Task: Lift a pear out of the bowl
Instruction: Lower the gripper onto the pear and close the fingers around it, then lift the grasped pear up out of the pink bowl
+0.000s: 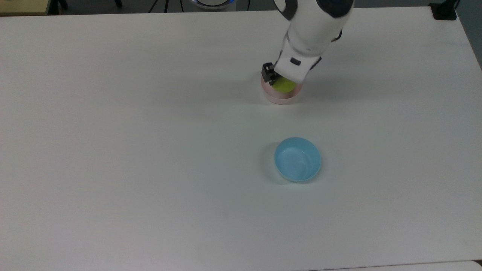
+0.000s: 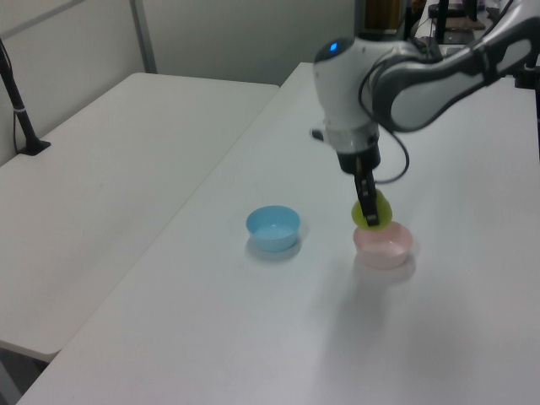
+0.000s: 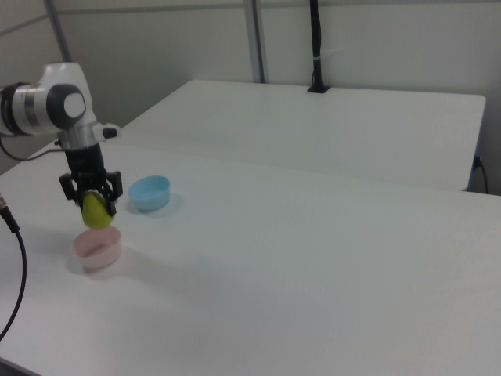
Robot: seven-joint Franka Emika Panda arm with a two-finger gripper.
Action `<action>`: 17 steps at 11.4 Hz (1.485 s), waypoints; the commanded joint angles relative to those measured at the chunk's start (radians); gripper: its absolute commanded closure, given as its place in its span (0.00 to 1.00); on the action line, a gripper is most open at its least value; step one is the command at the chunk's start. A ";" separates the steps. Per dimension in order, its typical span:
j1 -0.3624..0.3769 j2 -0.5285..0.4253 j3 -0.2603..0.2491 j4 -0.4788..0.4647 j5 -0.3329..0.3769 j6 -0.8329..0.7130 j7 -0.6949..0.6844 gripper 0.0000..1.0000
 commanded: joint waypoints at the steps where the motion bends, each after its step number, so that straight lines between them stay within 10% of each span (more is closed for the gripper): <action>1: -0.085 -0.084 -0.009 0.006 0.011 -0.023 -0.027 0.63; 8: -0.332 0.007 -0.014 0.008 -0.010 -0.008 -0.177 0.57; 13: -0.323 0.124 -0.014 0.000 -0.055 0.072 -0.165 0.27; 15: -0.324 0.118 -0.014 0.002 -0.062 0.066 -0.166 0.00; 17: -0.329 0.050 -0.014 0.007 -0.059 0.052 -0.168 0.00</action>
